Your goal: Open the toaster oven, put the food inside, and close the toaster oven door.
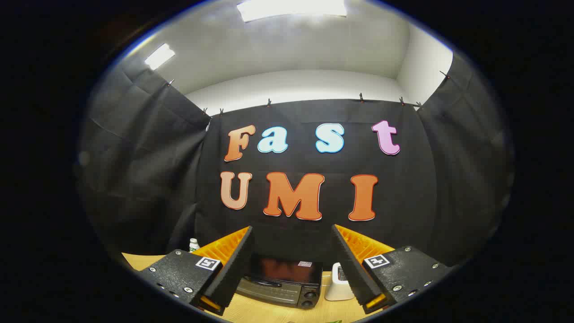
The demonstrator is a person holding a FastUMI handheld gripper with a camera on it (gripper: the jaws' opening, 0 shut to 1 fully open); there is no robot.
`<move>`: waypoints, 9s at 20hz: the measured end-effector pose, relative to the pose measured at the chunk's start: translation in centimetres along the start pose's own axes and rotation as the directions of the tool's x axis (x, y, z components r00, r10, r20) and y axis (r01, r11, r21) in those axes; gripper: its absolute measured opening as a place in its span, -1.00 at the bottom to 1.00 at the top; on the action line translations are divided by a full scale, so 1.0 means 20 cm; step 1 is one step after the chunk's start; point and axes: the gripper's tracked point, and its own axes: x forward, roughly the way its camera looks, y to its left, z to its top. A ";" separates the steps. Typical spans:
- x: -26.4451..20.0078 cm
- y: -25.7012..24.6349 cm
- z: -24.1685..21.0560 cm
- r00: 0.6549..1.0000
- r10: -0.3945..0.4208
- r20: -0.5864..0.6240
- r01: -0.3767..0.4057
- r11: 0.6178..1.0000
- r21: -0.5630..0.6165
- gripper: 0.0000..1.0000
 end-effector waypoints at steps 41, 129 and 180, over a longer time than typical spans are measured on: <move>0.62 0.45 -1.27 0.919 -0.005 -0.394 0.041 0.996 0.083 1.00; -0.76 -0.38 -1.77 0.589 0.261 -0.765 0.405 0.724 0.559 -0.26; 0.74 0.53 -1.88 0.887 -0.025 -0.461 0.396 0.553 0.733 -0.37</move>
